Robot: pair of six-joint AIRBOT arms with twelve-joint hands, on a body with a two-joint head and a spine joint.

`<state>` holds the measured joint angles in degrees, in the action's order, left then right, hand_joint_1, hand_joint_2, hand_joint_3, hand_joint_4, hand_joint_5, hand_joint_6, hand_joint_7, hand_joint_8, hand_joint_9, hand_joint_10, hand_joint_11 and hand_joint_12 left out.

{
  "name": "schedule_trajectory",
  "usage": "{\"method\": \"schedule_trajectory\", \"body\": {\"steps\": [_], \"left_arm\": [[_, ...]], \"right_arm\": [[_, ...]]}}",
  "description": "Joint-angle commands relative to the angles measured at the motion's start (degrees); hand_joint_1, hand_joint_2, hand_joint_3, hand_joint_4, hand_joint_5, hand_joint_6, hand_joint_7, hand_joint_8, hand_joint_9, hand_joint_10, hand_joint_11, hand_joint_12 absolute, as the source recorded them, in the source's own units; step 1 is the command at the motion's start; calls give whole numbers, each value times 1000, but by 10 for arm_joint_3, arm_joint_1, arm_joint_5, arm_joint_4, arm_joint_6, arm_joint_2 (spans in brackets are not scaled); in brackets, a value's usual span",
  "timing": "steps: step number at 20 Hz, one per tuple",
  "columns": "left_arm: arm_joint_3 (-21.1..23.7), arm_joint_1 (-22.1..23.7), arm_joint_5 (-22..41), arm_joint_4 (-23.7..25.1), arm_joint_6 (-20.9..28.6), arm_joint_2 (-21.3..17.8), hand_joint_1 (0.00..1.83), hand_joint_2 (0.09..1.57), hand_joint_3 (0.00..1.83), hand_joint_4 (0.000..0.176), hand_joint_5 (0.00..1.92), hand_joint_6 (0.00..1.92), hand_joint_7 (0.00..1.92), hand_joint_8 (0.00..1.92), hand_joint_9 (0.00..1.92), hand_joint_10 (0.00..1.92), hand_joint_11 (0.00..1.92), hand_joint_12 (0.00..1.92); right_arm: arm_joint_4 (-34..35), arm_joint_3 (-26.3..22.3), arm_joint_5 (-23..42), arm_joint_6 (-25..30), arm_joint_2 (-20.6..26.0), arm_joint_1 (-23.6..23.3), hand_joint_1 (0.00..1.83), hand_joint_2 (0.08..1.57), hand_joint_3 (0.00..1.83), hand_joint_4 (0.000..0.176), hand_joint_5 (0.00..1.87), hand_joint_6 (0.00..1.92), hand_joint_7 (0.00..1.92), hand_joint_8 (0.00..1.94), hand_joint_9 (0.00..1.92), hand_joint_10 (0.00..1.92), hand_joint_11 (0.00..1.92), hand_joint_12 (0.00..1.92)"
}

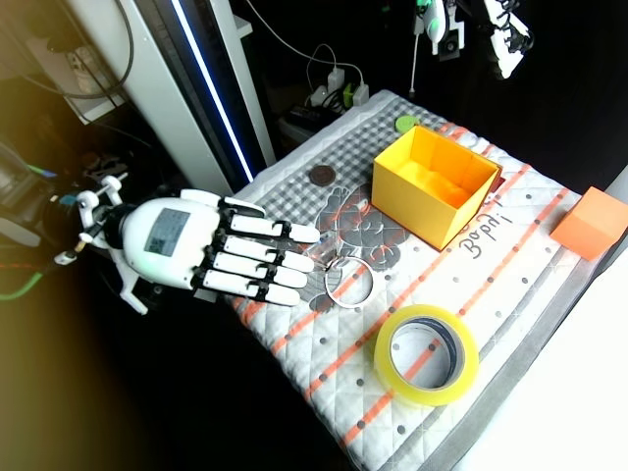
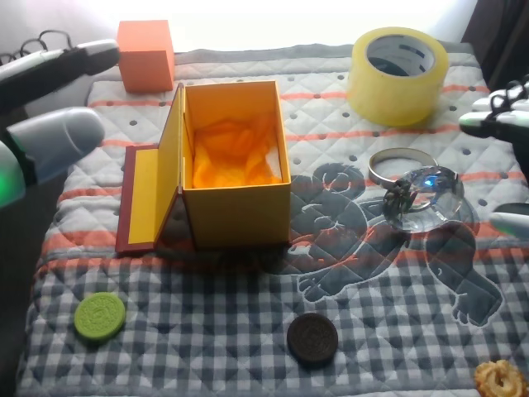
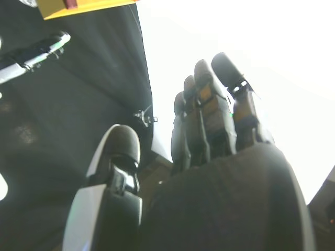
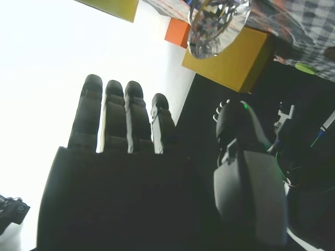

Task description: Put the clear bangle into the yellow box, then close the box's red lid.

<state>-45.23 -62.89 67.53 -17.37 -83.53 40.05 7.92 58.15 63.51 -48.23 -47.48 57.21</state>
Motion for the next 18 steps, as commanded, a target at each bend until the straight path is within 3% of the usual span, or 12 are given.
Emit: {"method": "schedule_trajectory", "body": {"steps": [1, 4, 5, 6, 7, 10, 11, 13, 14, 16, 17, 18], "left_arm": [[-2, 7, 70, -1, 4, 1, 0, 1267, 10, 175, 286, 1, 213, 5, 171, 13, 0, 472], [-3, 7, 70, -1, 4, 1, 18, 1272, 1, 164, 338, 1, 247, 1, 212, 4, 0, 589], [-3, 7, 69, -1, 4, 2, 6, 1271, 0, 166, 337, 0, 237, 0, 210, 1, 0, 589], [-3, 8, 68, -1, 4, 2, 6, 1271, 0, 166, 337, 0, 232, 0, 209, 0, 0, 589], [-3, 8, 67, -1, 4, 3, 0, 1266, 0, 168, 336, 0, 243, 5, 211, 1, 0, 586], [-4, 8, 64, -1, 5, 5, 13, 1270, 0, 176, 325, 0, 237, 1, 215, 2, 0, 575], [-4, 8, 64, -1, 6, 6, 28, 1273, 0, 165, 341, 2, 255, 2, 226, 3, 0, 610], [-4, 8, 62, -1, 7, 7, 2, 1274, 0, 175, 302, 0, 237, 1, 218, 0, 0, 547], [-5, 8, 60, -1, 7, 8, 0, 1271, 0, 176, 299, 0, 238, 1, 222, 1, 0, 553], [-5, 8, 60, -1, 8, 9, 7, 1272, 0, 176, 305, 1, 259, 2, 239, 3, 0, 603], [-5, 8, 58, -1, 8, 9, 1, 1273, 0, 176, 287, 0, 238, 0, 224, 0, 0, 586], [-6, 8, 56, -1, 8, 10, 11, 1272, 0, 176, 288, 1, 256, 5, 242, 6, 0, 596]], "right_arm": [[4, 5, 59, 2, -5, -13, 678, 1159, 12, 28, 383, 2, 300, 1, 250, 4, 2, 613], [-16, 27, 14, 2, -37, -56, 631, 1168, 4, 59, 353, 0, 276, 0, 215, 0, 0, 484], [-21, 35, -1, 2, -47, -65, 573, 1158, 0, 89, 327, 0, 230, 1, 142, 0, 0, 351], [-26, 41, -17, 2, -55, -75, 578, 1140, 0, 102, 343, 7, 238, 6, 171, 14, 60, 355], [-29, 46, -29, 2, -61, -80, 570, 1147, 0, 86, 351, 9, 248, 9, 198, 23, 102, 370], [-31, 69, -76, 2, -83, -94, 602, 1158, 0, 132, 325, 0, 269, 0, 235, 2, 61, 499], [-31, 75, -88, 2, -89, -96, 640, 1151, 0, 114, 332, 3, 267, 1, 237, 2, 40, 507], [-31, 87, -109, 2, -100, -100, 719, 1164, 0, 35, 370, 5, 311, 4, 319, 5, 63, 636], [-31, 91, -116, 2, -105, -101, 774, 1166, 0, 23, 413, 1, 412, 1, 415, 7, 65, 801], [-30, 93, -120, 2, -109, -101, 934, 1170, 0, 26, 544, 7, 576, 9, 562, 13, 157, 907], [-30, 94, -122, 2, -111, -101, 986, 1175, 1, 0, 675, 14, 741, 16, 724, 29, 310, 946], [-30, 94, -122, 2, -111, -101, 1174, 1161, 0, 0, 786, 882, 962, 838, 1014, 108, 479, 1231]]}}
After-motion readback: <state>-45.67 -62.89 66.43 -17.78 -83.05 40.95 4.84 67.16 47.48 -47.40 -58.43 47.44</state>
